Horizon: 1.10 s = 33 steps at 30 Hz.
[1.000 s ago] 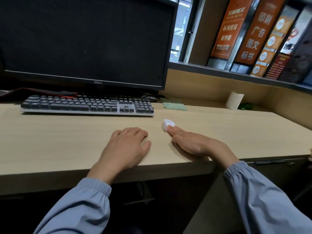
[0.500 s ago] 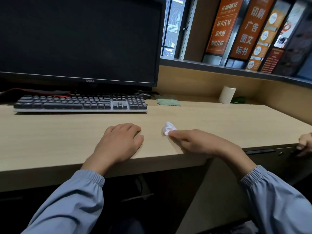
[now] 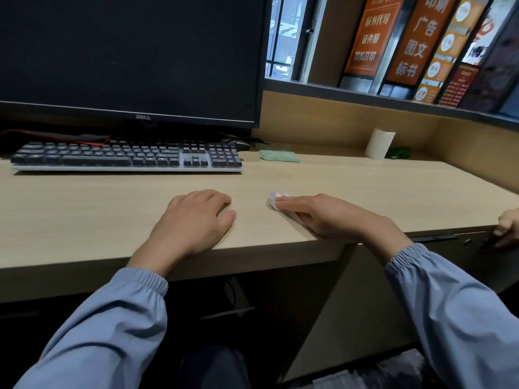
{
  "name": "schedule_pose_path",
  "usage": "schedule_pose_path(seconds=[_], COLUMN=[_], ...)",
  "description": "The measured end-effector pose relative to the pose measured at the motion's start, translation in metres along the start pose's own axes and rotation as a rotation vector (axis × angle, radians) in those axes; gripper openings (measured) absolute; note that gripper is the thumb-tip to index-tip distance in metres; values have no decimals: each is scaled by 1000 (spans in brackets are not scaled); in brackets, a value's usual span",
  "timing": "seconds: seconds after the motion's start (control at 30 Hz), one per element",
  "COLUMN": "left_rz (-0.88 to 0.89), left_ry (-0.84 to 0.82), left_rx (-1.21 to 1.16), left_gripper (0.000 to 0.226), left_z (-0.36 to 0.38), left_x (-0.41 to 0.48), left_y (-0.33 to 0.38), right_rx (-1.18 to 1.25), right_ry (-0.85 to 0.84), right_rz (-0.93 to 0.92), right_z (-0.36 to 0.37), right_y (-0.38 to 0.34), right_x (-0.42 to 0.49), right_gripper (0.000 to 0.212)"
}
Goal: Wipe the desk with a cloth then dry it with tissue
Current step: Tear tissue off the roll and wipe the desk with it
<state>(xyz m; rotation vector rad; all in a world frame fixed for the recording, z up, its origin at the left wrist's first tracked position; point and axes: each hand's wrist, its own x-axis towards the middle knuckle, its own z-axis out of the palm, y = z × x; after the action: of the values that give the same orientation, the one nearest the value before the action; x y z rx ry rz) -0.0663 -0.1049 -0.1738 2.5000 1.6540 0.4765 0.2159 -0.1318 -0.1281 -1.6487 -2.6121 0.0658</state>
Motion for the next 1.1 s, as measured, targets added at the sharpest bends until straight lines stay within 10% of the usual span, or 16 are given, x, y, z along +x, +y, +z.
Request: schedule_pose_path(seconds=[0.47,0.77,0.93,1.1], left_rz=[-3,57,57,37], left_ry=[-21,24,-33,-56], left_rx=[39,48,13,-9], left_gripper=[48,46,48,49], left_z=[-5,-9,10,22], left_x=[-2,11,27,30], left_y=[6,52,75,75], right_rx=[140,161,106,69], right_ry=[223,363,250,230], right_rz=[-164,-235,-183,-170], right_z=[20,29,27,25], right_y=[14,19,31,38], right_x=[-77,-80,-81,-58], right_gripper=[71,35,81,80])
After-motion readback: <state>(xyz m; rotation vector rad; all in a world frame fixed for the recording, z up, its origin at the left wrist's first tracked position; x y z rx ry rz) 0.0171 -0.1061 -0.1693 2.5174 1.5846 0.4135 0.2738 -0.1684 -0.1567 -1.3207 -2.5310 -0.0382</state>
